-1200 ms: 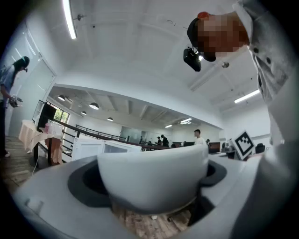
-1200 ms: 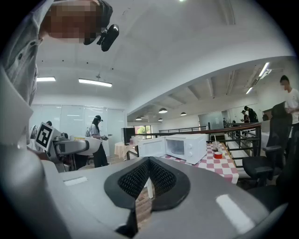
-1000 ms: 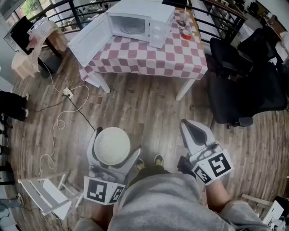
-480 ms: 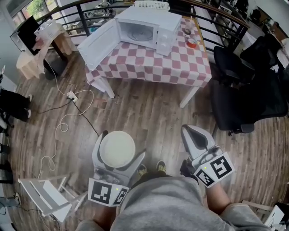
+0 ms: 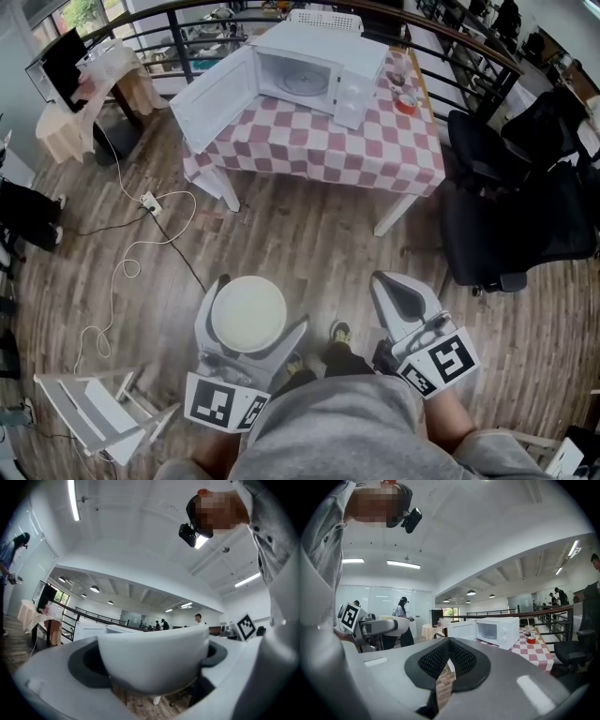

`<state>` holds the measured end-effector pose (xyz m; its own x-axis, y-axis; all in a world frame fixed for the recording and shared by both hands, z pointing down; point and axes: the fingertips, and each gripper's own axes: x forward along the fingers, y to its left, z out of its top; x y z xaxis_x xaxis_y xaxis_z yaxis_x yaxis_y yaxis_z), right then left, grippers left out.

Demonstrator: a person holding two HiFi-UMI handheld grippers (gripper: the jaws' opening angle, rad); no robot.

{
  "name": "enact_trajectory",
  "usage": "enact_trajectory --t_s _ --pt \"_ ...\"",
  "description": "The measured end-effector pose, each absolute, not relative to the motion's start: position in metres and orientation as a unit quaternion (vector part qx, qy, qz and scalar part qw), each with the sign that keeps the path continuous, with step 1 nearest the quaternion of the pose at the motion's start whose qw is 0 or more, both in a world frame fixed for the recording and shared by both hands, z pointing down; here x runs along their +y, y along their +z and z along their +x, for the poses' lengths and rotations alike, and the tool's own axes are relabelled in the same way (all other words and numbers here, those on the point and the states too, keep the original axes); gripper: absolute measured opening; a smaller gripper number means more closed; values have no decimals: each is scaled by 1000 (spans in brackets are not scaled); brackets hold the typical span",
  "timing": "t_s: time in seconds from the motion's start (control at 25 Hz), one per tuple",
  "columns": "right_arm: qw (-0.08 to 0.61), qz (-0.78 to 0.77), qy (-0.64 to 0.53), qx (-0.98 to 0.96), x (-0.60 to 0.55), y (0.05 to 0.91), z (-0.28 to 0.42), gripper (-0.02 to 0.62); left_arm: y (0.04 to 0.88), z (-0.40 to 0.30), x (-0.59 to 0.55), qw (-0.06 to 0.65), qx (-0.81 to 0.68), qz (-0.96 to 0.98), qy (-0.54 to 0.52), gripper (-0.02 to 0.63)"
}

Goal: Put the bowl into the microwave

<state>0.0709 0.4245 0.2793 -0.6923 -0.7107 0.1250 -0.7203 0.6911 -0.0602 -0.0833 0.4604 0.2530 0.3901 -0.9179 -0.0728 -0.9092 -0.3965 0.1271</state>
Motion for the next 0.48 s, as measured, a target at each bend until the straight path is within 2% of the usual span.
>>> enact_trajectory --t_s 0.48 --pt "41 369 73 -925 315 299 109 0 262 -43 355 34 -557 828 -51 529"
